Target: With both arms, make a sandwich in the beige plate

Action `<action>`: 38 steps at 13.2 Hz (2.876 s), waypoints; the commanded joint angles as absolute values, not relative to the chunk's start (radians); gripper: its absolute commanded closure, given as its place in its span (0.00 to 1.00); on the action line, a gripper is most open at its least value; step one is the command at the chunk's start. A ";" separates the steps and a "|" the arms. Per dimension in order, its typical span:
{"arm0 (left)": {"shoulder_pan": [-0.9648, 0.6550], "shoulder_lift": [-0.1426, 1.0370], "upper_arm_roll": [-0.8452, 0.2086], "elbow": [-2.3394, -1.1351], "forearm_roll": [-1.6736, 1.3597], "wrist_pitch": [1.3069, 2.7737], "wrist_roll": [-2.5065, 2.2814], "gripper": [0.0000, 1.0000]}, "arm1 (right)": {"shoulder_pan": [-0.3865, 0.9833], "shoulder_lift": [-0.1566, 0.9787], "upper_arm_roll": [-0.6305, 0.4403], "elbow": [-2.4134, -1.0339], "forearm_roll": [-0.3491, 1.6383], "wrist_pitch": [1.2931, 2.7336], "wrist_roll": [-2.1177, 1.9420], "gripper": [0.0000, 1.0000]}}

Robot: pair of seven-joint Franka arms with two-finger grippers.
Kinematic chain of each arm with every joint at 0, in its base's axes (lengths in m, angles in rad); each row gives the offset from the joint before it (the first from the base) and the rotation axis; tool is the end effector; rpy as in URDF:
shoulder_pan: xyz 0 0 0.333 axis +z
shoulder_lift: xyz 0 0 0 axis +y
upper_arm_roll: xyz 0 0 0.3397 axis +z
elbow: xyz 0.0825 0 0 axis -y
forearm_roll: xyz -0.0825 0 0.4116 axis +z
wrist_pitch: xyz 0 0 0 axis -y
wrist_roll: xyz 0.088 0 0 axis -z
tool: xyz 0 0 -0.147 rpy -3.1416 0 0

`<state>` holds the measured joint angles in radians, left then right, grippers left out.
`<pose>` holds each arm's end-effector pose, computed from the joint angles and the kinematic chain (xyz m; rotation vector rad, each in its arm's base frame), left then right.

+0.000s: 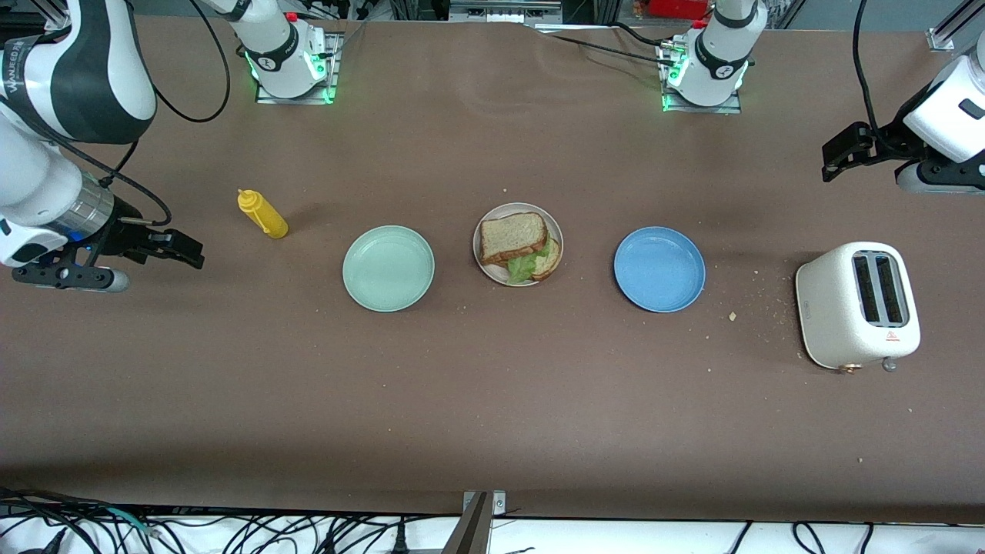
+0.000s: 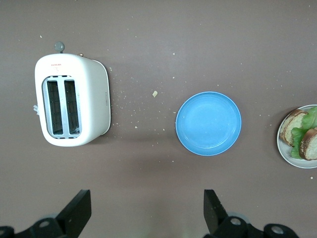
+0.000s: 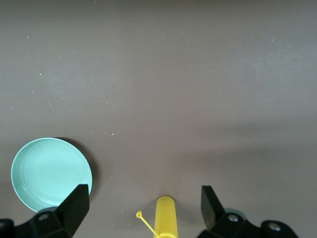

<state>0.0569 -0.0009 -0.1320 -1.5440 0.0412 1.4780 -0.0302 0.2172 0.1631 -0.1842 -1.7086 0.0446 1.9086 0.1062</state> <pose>0.5685 -0.0364 0.6144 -3.0948 0.0656 0.0973 0.6464 0.0318 0.4696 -3.1228 0.1315 -0.0607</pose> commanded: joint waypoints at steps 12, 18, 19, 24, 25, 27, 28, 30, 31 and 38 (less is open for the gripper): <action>0.046 -0.008 -0.133 -1.537 0.021 1.465 -0.008 0.00 | 0.210 0.164 -0.198 -1.652 0.041 1.825 0.149 0.00; 0.043 -0.008 -0.152 -1.539 0.025 1.465 -0.021 0.00 | 0.222 0.201 -0.195 -1.652 0.043 1.838 0.161 0.00; 0.044 -0.008 -0.161 -1.537 0.034 1.465 -0.020 0.00 | 0.222 0.204 -0.195 -1.652 0.043 1.839 0.161 0.00; 0.058 -0.012 -0.153 -1.519 -0.005 1.460 -0.014 0.00 | 0.222 0.209 -0.193 -1.649 0.041 1.839 0.163 0.00; 0.058 -0.014 -0.153 -1.516 -0.006 1.441 -0.011 0.00 | 0.224 0.209 -0.192 -1.646 0.040 1.838 0.163 0.00; 0.058 -0.014 -0.153 -1.516 -0.005 1.427 -0.012 0.00 | 0.225 0.207 -0.190 -1.644 0.029 1.839 0.181 0.00; 0.058 -0.014 -0.153 -1.516 -0.005 1.424 -0.011 0.00 | 0.230 0.207 -0.190 -1.646 0.028 1.839 0.195 0.01; 0.060 -0.015 -0.152 -1.516 -0.005 1.419 -0.011 0.00 | 0.230 0.209 -0.189 -1.657 0.014 1.883 0.202 0.01; 0.060 -0.015 -0.144 -1.514 -0.005 1.419 -0.011 0.00 | 0.232 0.207 -0.189 -1.666 0.000 1.907 0.202 0.01; 0.060 -0.014 -0.138 -1.474 -0.006 1.381 -0.009 0.00 | 0.232 0.198 -0.187 -1.684 -0.028 1.921 0.202 0.00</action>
<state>0.0528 -0.0080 -0.1433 -1.4915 0.0210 1.4169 -0.0303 0.2290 0.2117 -0.1922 -1.6790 -0.0049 1.9146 0.1846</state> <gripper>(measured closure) 0.000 0.000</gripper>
